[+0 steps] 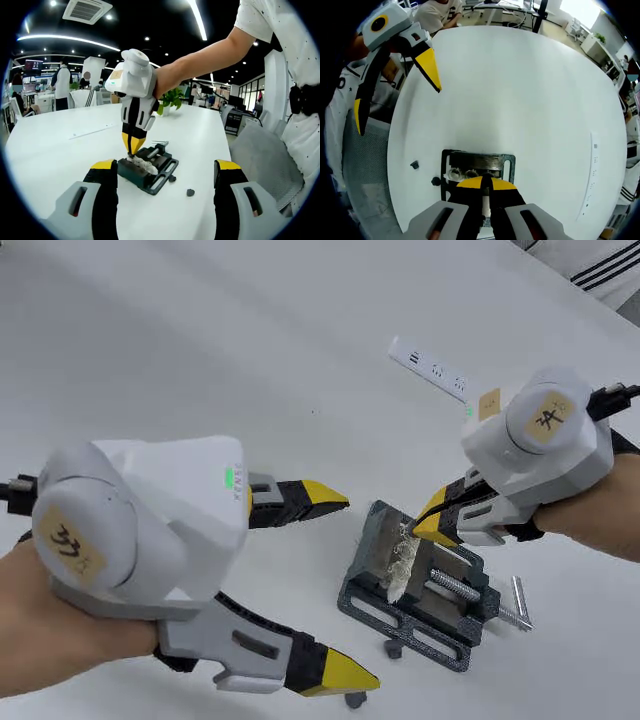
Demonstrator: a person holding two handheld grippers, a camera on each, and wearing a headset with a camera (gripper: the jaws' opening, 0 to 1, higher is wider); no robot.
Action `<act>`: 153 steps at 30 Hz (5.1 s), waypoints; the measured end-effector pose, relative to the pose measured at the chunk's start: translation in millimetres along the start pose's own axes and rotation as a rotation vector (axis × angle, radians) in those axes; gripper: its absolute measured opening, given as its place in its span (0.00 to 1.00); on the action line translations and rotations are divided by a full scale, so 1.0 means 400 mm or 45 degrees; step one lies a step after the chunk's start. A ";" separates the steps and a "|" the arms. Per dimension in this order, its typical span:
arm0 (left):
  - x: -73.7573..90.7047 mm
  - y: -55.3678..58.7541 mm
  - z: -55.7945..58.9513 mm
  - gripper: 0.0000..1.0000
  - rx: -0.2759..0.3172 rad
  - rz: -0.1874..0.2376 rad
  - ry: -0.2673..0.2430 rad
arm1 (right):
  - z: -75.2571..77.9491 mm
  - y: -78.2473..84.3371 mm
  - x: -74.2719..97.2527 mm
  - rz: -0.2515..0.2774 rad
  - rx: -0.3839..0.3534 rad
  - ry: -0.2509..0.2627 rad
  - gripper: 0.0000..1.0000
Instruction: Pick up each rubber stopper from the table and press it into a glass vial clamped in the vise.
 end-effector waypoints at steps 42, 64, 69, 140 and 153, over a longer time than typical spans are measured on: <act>0.012 -0.029 0.021 0.77 -0.064 -0.058 0.005 | -0.014 0.036 0.001 0.193 -0.147 0.095 0.01; 0.035 -0.017 0.050 0.75 -0.071 -0.115 -0.007 | -0.029 0.044 0.024 0.267 -0.192 0.137 0.06; 0.038 -0.013 0.053 0.74 -0.078 -0.125 -0.001 | -0.034 0.058 0.051 0.298 -0.224 0.176 0.08; -0.010 0.022 0.139 0.66 -0.162 -0.350 0.170 | -0.375 0.253 0.189 0.806 -0.406 0.366 0.53; -0.011 0.027 0.144 0.66 -0.155 -0.359 0.161 | -0.425 0.239 0.119 0.708 -0.142 0.260 0.50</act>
Point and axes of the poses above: the centre of the closed fingertips' face, and the gripper's own axes: x roughly backward along the fingers, z roughly to its right, y roughly out of its underside, the point moved 7 cm from there along x, roughly backward along the fingers, and after that the axes turned 2 degrees about -z, right-handed, at the moved point
